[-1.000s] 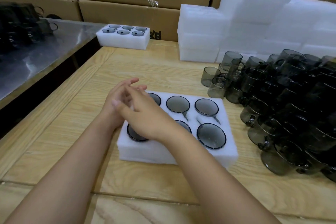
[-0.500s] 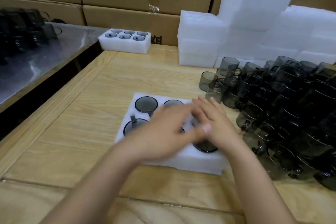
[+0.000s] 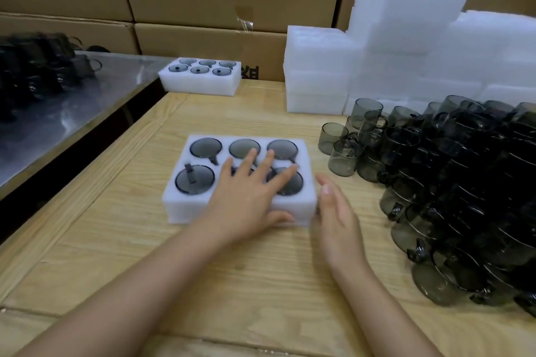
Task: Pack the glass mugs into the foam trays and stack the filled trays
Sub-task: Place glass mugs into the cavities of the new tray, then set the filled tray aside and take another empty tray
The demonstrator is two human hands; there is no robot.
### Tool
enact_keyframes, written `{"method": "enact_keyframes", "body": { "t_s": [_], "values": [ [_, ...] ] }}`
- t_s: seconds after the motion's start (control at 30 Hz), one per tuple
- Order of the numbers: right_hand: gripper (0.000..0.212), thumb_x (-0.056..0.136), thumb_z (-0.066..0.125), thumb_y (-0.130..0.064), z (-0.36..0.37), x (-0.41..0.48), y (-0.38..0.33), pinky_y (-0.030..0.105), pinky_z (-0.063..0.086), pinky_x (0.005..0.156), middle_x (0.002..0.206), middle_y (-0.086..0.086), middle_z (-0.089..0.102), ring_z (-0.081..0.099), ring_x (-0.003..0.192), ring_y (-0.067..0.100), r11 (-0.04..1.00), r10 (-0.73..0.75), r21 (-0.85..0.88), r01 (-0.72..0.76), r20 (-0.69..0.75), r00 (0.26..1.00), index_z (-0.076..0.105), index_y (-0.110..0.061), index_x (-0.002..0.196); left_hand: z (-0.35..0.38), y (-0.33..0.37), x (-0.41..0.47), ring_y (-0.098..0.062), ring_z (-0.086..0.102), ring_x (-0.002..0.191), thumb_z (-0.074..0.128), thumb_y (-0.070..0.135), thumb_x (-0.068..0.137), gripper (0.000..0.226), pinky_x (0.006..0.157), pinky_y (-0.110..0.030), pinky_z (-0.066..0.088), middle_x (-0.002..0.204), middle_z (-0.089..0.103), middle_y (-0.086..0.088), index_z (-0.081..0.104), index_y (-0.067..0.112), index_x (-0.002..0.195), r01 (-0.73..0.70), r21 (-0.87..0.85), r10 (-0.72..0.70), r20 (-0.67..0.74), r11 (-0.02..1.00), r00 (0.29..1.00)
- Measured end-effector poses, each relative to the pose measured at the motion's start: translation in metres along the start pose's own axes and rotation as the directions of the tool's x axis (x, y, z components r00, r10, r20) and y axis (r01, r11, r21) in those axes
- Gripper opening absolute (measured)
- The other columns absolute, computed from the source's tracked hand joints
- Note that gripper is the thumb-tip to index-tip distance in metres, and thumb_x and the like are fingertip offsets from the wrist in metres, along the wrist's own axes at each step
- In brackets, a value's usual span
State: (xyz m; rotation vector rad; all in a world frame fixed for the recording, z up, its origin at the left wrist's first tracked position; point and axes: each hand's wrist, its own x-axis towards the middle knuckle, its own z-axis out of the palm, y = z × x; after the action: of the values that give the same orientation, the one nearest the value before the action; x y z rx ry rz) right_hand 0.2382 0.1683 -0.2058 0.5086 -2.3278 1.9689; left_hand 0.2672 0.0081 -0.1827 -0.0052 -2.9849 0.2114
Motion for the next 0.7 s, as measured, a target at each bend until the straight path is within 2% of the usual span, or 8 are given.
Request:
{"method": "enact_keyframes", "body": {
  "t_s": [0.1, 0.23, 0.3, 0.37, 0.43, 0.53, 0.6, 0.7],
  "values": [
    [0.041, 0.098, 0.035, -0.033, 0.006, 0.002, 0.008, 0.019, 0.027, 0.105, 0.129, -0.008, 0.051, 0.041, 0.123, 0.005, 0.969, -0.057, -0.236, 0.077, 0.091, 0.994, 0.050, -0.016, 0.132, 0.007, -0.038, 0.034, -0.029, -0.001, 0.148, 0.035, 0.076, 0.080, 0.084, 0.116, -0.054, 0.006, 0.162, -0.005, -0.003, 0.001, 0.044, 0.149, 0.050, 0.015, -0.051, 0.070, 0.999, 0.996],
    [0.037, 0.097, 0.038, -0.035, 0.007, 0.005, 0.012, 0.025, 0.033, 0.101, 0.119, -0.009, 0.060, 0.049, 0.115, 0.009, 0.906, -0.079, -0.398, 0.144, 0.174, 0.982, 0.059, -0.017, 0.123, 0.011, -0.086, 0.077, -0.027, 0.003, 0.148, 0.052, 0.057, 0.089, 0.077, 0.114, -0.059, 0.010, 0.161, 0.003, -0.001, 0.007, 0.039, 0.149, 0.141, -0.033, -0.135, 0.131, 0.990, 0.982],
    [0.047, 0.093, 0.031, -0.045, 0.007, 0.005, 0.011, 0.029, 0.034, 0.101, 0.114, -0.014, 0.060, 0.049, 0.113, 0.006, 0.893, -0.090, -0.420, 0.163, 0.188, 0.978, 0.061, -0.020, 0.119, 0.014, -0.109, 0.098, -0.026, 0.008, 0.146, 0.057, 0.046, 0.090, 0.073, 0.110, -0.059, 0.020, 0.158, 0.014, 0.001, 0.013, 0.039, 0.147, 0.189, -0.062, -0.179, 0.140, 0.980, 0.974],
    [0.051, 0.092, 0.027, -0.050, 0.007, 0.005, 0.010, 0.029, 0.034, 0.100, 0.110, -0.019, 0.058, 0.049, 0.112, 0.003, 0.885, -0.107, -0.430, 0.177, 0.182, 0.978, 0.061, -0.022, 0.116, 0.017, -0.129, 0.116, -0.027, 0.007, 0.146, 0.060, 0.039, 0.091, 0.071, 0.110, -0.060, 0.020, 0.156, 0.017, 0.001, 0.017, 0.038, 0.147, 0.252, -0.095, -0.235, 0.158, 0.963, 0.959],
    [0.046, 0.095, 0.028, -0.049, 0.008, 0.006, 0.010, 0.025, 0.032, 0.100, 0.109, -0.023, 0.056, 0.047, 0.112, -0.001, 0.878, -0.111, -0.443, 0.182, 0.182, 0.977, 0.061, -0.025, 0.115, 0.021, -0.146, 0.132, -0.028, 0.005, 0.146, 0.061, 0.035, 0.091, 0.070, 0.111, -0.064, 0.011, 0.157, 0.017, 0.001, 0.019, 0.037, 0.146, 0.303, -0.120, -0.281, 0.170, 0.945, 0.945],
    [0.044, 0.087, 0.031, -0.047, 0.008, 0.008, 0.010, 0.015, 0.027, 0.099, 0.112, -0.024, 0.056, 0.044, 0.114, -0.005, 0.852, -0.121, -0.480, 0.209, 0.208, 0.971, 0.060, -0.027, 0.114, 0.027, -0.171, 0.149, -0.026, 0.004, 0.146, 0.065, 0.030, 0.088, 0.069, 0.109, -0.067, -0.005, 0.157, 0.020, 0.004, 0.025, 0.037, 0.144, 0.328, -0.182, -0.303, 0.153, 0.927, 0.941],
    [0.045, 0.086, 0.032, -0.047, 0.009, 0.008, 0.012, 0.010, 0.023, 0.097, 0.113, -0.022, 0.056, 0.044, 0.115, -0.005, 0.839, -0.125, -0.498, 0.221, 0.218, 0.968, 0.061, -0.028, 0.115, 0.031, -0.186, 0.157, -0.025, 0.004, 0.147, 0.066, 0.029, 0.088, 0.067, 0.107, -0.067, -0.009, 0.157, 0.021, 0.007, 0.027, 0.038, 0.142, 0.347, -0.205, -0.322, 0.147, 0.915, 0.935],
    [0.049, 0.084, 0.032, -0.052, 0.012, 0.009, 0.013, 0.013, 0.027, 0.094, 0.110, -0.019, 0.061, 0.046, 0.111, -0.005, 0.841, -0.149, -0.491, 0.226, 0.192, 0.970, 0.065, -0.025, 0.110, 0.034, -0.203, 0.167, -0.025, 0.006, 0.146, 0.065, 0.030, 0.088, 0.064, 0.108, -0.068, -0.009, 0.156, 0.025, 0.007, 0.029, 0.039, 0.139, 0.394, -0.188, -0.370, 0.150, 0.900, 0.917]
  ]
}}
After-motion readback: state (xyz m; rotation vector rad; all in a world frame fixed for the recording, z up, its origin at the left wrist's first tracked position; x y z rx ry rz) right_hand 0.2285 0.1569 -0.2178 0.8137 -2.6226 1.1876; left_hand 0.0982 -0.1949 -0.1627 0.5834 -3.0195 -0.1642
